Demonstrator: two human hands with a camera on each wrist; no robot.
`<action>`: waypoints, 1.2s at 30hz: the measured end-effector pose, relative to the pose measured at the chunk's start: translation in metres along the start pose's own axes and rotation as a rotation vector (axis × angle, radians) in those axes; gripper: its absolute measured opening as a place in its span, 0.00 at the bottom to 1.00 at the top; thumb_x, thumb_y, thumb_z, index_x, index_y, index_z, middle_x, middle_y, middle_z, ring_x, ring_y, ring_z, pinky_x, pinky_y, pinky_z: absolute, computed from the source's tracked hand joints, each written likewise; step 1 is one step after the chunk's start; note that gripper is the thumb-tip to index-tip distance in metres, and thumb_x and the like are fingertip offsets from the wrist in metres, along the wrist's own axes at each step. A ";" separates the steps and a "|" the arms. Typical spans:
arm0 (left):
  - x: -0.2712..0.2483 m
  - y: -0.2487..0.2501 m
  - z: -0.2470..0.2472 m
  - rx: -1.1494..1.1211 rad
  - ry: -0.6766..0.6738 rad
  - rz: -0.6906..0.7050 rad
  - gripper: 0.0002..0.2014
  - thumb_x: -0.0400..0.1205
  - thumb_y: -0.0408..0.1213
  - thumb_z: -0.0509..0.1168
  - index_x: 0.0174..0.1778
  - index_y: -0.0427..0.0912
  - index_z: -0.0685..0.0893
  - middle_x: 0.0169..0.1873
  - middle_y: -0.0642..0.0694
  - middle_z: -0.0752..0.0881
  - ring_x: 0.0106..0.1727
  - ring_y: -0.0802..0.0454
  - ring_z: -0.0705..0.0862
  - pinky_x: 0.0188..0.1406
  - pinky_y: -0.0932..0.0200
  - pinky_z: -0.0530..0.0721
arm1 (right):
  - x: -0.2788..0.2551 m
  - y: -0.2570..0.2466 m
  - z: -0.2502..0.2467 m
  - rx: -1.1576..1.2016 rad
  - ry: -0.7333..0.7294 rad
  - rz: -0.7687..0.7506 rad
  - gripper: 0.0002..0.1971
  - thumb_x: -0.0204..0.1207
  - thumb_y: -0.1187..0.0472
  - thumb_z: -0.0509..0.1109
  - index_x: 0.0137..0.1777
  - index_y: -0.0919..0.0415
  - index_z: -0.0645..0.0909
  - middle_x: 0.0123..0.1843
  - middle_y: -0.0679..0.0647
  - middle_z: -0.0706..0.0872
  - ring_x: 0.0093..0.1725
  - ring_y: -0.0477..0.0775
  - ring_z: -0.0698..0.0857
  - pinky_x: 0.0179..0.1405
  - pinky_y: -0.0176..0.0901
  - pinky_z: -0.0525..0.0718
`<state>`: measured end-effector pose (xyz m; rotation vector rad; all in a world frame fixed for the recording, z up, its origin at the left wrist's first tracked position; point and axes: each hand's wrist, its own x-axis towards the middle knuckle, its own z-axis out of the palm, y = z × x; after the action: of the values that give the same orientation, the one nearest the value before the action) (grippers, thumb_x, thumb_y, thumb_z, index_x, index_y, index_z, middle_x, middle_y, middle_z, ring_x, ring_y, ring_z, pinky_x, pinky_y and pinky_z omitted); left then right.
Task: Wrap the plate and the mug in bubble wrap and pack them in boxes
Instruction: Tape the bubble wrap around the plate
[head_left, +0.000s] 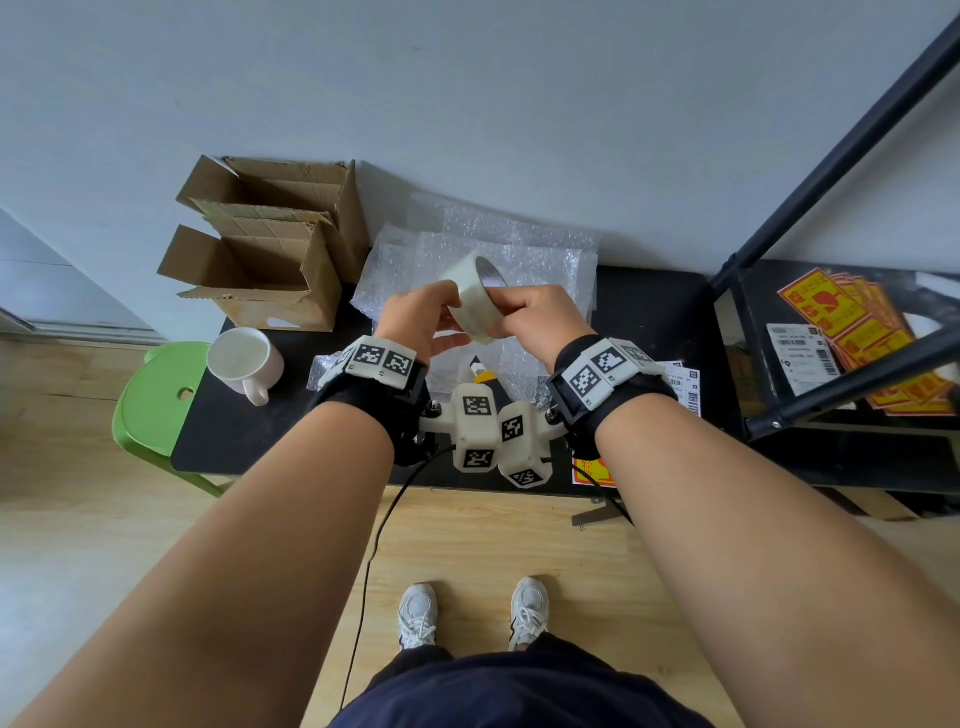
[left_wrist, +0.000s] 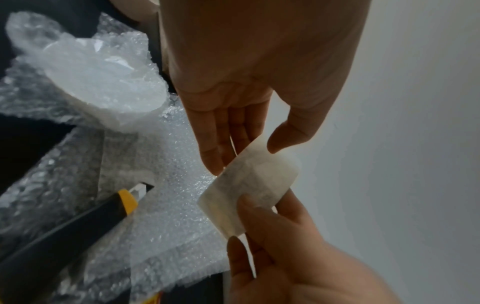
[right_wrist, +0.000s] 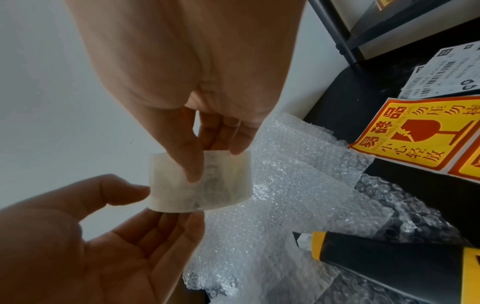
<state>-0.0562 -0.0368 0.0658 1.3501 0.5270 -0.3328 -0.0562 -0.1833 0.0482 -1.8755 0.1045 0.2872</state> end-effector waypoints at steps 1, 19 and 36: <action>0.001 -0.001 -0.001 -0.024 -0.013 -0.016 0.04 0.75 0.26 0.61 0.38 0.33 0.82 0.32 0.39 0.86 0.36 0.45 0.88 0.47 0.49 0.90 | 0.000 0.000 0.000 0.002 -0.001 -0.007 0.26 0.70 0.80 0.68 0.63 0.56 0.87 0.56 0.51 0.91 0.59 0.48 0.87 0.64 0.40 0.83; 0.007 -0.001 0.005 -0.184 0.023 -0.144 0.07 0.75 0.18 0.59 0.35 0.31 0.79 0.37 0.37 0.81 0.42 0.42 0.81 0.59 0.53 0.85 | 0.000 0.005 -0.001 0.046 0.008 -0.017 0.26 0.68 0.81 0.70 0.63 0.60 0.86 0.58 0.54 0.89 0.60 0.52 0.86 0.54 0.33 0.84; 0.012 -0.003 0.005 -0.185 0.027 -0.142 0.11 0.78 0.18 0.56 0.33 0.33 0.78 0.32 0.40 0.79 0.35 0.47 0.79 0.58 0.55 0.83 | -0.001 0.004 -0.002 0.044 0.007 -0.021 0.26 0.68 0.81 0.71 0.65 0.61 0.85 0.59 0.54 0.89 0.60 0.51 0.87 0.53 0.30 0.84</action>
<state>-0.0475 -0.0413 0.0573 1.1426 0.6623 -0.3731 -0.0576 -0.1865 0.0452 -1.8329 0.0954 0.2625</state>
